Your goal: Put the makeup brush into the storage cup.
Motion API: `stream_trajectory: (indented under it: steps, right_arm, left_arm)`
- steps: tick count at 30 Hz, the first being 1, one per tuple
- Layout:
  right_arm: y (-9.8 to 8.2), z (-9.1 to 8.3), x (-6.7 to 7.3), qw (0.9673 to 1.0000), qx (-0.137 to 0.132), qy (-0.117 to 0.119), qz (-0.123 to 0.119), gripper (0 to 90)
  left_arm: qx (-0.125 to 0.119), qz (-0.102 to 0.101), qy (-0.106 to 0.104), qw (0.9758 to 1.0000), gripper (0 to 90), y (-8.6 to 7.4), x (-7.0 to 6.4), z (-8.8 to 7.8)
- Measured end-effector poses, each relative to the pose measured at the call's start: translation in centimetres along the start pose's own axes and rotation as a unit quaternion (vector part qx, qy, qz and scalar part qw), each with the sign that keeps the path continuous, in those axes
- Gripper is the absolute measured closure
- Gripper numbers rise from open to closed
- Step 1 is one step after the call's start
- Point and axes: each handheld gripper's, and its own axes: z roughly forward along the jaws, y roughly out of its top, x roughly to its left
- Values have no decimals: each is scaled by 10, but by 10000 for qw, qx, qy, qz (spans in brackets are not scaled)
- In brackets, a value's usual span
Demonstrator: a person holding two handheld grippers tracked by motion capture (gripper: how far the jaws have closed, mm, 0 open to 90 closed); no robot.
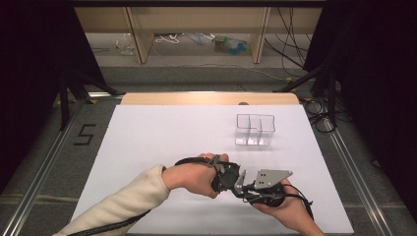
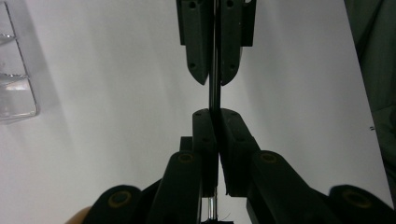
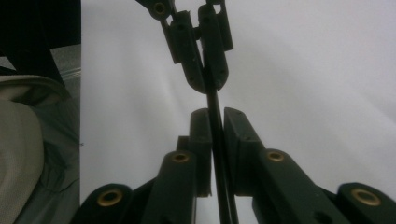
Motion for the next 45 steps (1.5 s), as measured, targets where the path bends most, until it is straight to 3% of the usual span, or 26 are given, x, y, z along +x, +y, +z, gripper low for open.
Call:
stream_trajectory:
  steps: [8, 11, 15, 18, 24, 29, 31, 42, 43, 44, 45]
  right_arm:
    - [1, 0, 2, 9999, -40, -32, -96, 854]
    - [1, -2, 1, 9999, 5, -57, -101, 854]
    - [0, -2, 1, 9998, -13, -182, -50, 854]
    - [1, -4, -1, 9997, 36, -229, -31, 854]
    - [1, -5, -2, 9993, 29, -381, -15, 854]
    - [0, -6, -4, 9985, -52, -547, 26, 854]
    - [0, -8, -5, 9983, -47, -587, 39, 854]
    - [1, -13, -7, 9954, -281, -903, 143, 854]
    - [1, -14, -8, 9956, -247, -886, 151, 854]
    - [1, -15, -8, 9953, -269, -912, 165, 854]
    - [2, -15, -8, 9951, -281, -936, 161, 854]
  left_arm:
    - [-3, 93, 77, 9999, 846, 0, -1, -1]
    - [-103, -12, 124, 9999, 802, -2, -2, -4]
    - [-475, -261, 294, 9981, 684, -12, -3, -11]
    - [-900, -708, 521, 9921, 572, -26, -6, -18]
    - [-1136, -969, 849, 9851, 399, -52, -9, -33]
    - [-1580, -1302, 1129, 9723, 321, -73, -16, -38]
    - [-1811, -1499, 1199, 9646, 324, -83, -20, -38]
    - [-2188, -2208, 1219, 9426, 311, -120, -36, -25]
    - [-2257, -2339, 1227, 9377, 312, -123, -37, -23]
    - [-2226, -2347, 1209, 9385, 312, -125, -36, -23]
    - [-2268, -2428, 1194, 9356, 311, -127, -37, -22]
